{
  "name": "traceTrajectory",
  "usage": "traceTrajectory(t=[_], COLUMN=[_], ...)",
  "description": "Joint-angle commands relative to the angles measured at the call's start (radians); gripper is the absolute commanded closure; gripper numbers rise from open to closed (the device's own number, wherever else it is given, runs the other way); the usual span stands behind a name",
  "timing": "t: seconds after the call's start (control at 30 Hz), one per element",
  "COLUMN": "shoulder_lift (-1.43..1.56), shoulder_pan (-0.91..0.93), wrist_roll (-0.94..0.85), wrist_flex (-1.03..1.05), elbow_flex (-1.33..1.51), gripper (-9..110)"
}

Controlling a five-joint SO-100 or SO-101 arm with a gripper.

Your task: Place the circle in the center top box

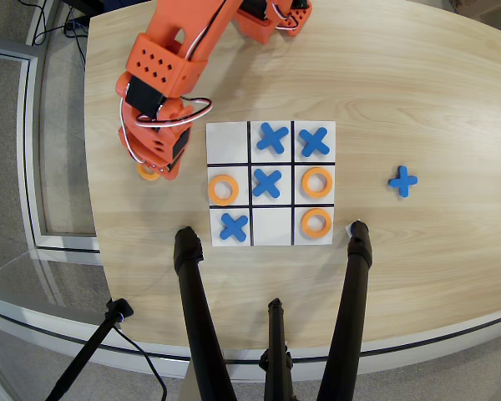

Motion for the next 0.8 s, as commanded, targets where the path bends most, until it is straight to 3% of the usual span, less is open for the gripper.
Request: traceTrajectory(t=[0.0, 0.77], shoulder_lift=[-0.043, -0.192], shoulder_pan=[0.015, 0.054], wrist_roll=[-0.017, -0.043], wrist_flex=[-0.051, -0.235], elbow_flex=[-0.040, -0.012], gripper=[79, 79])
